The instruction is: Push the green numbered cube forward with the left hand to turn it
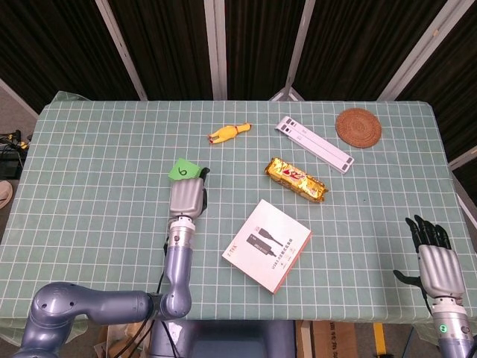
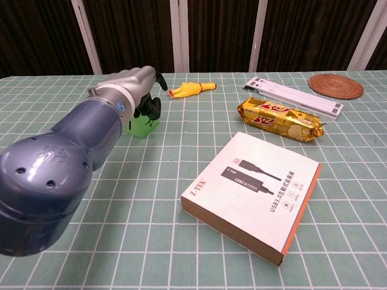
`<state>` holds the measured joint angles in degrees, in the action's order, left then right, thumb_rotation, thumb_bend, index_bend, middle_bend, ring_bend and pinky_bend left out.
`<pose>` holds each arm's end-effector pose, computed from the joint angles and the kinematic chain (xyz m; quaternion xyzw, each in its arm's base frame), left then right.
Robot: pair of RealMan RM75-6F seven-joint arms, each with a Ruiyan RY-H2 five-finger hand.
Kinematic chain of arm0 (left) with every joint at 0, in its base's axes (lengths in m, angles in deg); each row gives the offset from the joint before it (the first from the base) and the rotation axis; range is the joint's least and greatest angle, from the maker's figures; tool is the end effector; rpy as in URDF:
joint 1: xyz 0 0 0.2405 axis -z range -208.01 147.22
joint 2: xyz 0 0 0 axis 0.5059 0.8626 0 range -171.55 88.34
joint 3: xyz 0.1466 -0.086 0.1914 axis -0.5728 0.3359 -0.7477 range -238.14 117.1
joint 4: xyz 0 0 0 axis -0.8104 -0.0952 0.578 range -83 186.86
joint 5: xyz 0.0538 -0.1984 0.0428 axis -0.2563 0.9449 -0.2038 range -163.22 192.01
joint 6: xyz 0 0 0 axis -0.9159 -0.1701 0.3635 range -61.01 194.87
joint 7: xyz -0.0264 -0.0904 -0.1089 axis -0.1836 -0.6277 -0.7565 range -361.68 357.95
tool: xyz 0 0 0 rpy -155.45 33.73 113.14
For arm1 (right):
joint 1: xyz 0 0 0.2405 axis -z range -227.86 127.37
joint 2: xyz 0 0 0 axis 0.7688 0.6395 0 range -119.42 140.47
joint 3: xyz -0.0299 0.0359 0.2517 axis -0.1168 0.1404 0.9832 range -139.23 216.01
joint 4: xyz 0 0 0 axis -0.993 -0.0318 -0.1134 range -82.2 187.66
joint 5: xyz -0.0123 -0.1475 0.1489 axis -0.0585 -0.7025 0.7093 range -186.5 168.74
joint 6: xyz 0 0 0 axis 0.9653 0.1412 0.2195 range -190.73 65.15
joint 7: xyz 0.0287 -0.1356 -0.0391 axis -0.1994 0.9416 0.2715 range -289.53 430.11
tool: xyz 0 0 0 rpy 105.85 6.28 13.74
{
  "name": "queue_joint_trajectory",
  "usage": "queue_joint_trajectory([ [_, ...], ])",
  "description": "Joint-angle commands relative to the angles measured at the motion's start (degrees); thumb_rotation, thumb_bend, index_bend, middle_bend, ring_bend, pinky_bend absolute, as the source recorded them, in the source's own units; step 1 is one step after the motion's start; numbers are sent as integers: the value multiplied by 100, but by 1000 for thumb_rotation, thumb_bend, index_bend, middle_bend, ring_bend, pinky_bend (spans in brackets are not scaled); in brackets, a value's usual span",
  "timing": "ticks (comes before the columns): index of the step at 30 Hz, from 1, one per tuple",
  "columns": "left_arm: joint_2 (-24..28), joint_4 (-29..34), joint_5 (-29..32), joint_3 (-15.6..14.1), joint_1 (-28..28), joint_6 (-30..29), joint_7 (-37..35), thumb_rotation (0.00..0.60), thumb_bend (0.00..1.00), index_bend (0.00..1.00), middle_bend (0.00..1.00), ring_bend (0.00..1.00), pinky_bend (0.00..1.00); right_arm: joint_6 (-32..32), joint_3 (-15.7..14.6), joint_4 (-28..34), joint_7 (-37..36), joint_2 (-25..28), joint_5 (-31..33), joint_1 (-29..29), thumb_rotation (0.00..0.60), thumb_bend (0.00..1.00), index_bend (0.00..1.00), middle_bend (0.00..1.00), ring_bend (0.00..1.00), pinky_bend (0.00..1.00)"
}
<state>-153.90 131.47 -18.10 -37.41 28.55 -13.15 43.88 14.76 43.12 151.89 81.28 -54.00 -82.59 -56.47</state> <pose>-0.0365 0.3556 -0.0678 -0.6172 -0.4379 -0.3679 0.5403 -0.3128 -0.1897 0.1412 0.5766 -0.4441 0.3108 0.6113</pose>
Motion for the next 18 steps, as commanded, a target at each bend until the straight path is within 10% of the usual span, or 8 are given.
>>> queue_joint_trajectory([
  [1, 468, 799, -204, 11, -254, 84, -119, 600, 856, 235, 838, 716, 776, -7, -4, 1, 8, 0, 6, -1, 600, 72, 43, 0, 0, 0],
  [10, 2581, 2868, -707, -972, -731, -722, 1718, 600, 666, 237, 571, 476, 670, -13, -14, 36, 98, -24, 39, -11, 600, 73, 43, 0, 0, 0],
  [18, 4070, 3667, -2759, -2016, -2278, -1340, -598, 600, 574, 231, 368, 222, 410, 50, -6, 6, 120, -58, 8, -5, 600, 72, 43, 0, 0, 0],
])
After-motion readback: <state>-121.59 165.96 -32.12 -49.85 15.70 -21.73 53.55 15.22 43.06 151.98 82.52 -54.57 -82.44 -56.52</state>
